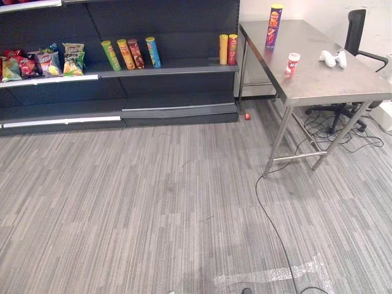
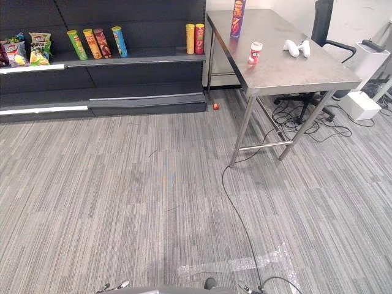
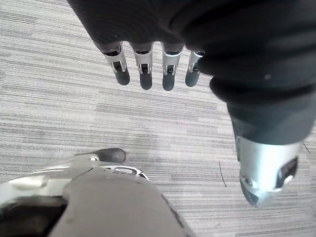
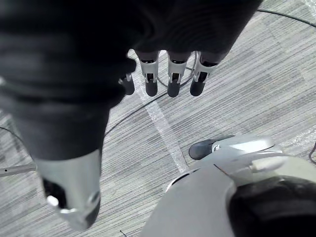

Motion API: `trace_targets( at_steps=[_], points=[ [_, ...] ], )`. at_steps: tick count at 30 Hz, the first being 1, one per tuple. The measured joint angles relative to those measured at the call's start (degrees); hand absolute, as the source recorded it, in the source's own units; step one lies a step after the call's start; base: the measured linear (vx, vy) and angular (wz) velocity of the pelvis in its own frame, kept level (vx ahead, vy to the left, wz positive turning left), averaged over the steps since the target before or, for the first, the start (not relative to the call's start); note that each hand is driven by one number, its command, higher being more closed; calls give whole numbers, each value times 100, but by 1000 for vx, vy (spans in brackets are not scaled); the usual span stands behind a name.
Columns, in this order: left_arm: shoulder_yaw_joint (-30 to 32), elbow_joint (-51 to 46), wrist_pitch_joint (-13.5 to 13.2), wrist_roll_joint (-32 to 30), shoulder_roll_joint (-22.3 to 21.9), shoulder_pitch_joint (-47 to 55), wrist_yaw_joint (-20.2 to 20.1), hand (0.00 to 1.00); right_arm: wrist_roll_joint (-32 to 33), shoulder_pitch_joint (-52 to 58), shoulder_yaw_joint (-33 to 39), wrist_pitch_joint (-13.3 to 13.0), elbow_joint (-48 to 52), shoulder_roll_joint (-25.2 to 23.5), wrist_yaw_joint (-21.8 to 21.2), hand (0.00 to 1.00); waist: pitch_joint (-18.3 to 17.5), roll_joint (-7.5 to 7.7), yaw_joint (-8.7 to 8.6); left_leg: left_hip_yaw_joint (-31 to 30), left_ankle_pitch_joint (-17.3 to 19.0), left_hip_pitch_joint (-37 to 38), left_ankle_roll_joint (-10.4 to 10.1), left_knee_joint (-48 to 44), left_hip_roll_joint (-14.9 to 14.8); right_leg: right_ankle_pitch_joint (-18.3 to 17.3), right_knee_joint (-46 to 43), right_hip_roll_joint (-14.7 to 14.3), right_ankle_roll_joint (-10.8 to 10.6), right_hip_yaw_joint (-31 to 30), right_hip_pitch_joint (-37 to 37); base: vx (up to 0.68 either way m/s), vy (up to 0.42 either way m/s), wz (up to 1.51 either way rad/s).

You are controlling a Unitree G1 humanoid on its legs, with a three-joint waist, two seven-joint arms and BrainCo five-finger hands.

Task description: Put the gum and the chips on the shelf.

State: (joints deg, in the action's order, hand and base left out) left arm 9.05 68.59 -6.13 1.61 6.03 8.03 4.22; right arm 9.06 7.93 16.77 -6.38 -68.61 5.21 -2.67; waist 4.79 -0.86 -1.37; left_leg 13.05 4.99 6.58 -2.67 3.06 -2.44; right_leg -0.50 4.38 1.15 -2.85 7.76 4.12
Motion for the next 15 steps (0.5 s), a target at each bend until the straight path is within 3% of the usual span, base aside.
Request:
trace_targets(
  at_steps=[15],
  points=[
    [-35, 108, -129, 62, 19, -47, -41, 0, 361, 15, -157, -31, 17, 11, -53, 0, 99, 62, -5, -145, -152, 25, 9, 216, -1, -26, 41, -5, -29, 225, 13, -37, -15, 6]
  ],
)
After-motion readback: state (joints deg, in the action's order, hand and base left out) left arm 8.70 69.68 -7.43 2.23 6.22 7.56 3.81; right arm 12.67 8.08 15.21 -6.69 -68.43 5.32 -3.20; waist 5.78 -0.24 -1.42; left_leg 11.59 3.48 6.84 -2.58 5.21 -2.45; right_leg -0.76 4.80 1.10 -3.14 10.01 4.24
